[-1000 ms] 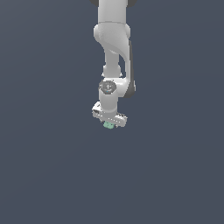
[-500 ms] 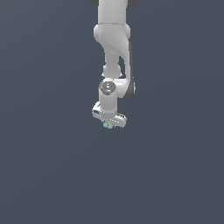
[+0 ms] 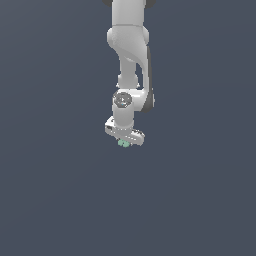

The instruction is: Pick up the object and move it to a goal position.

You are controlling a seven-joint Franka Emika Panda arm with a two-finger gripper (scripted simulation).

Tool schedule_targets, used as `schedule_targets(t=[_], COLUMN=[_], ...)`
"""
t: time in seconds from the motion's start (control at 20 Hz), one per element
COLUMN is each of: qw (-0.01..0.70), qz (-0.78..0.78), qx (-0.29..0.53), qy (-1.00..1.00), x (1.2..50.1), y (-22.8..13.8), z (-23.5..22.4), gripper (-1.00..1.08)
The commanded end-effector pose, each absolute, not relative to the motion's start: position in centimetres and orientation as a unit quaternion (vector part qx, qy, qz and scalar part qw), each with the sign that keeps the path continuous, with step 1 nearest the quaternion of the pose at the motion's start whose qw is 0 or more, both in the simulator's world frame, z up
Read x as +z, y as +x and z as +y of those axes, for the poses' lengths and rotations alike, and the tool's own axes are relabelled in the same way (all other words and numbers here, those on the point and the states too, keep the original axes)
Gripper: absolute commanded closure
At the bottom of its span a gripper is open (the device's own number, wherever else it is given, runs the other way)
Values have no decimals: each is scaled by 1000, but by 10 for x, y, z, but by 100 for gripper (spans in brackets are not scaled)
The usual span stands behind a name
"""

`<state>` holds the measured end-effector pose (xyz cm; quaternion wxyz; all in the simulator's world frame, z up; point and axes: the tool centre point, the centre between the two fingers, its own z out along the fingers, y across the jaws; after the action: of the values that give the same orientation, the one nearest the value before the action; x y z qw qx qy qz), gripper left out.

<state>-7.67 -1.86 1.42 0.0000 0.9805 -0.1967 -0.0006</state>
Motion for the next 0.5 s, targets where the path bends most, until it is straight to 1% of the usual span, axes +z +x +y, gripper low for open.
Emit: schedule_targets(t=[0.0,0.45], qw=[0,0], qz=[-197,-197], qx=[0,0], qy=[980,980], x=[20,65], y=[-73,-44], z=[-20,-33], gripper=[108,108])
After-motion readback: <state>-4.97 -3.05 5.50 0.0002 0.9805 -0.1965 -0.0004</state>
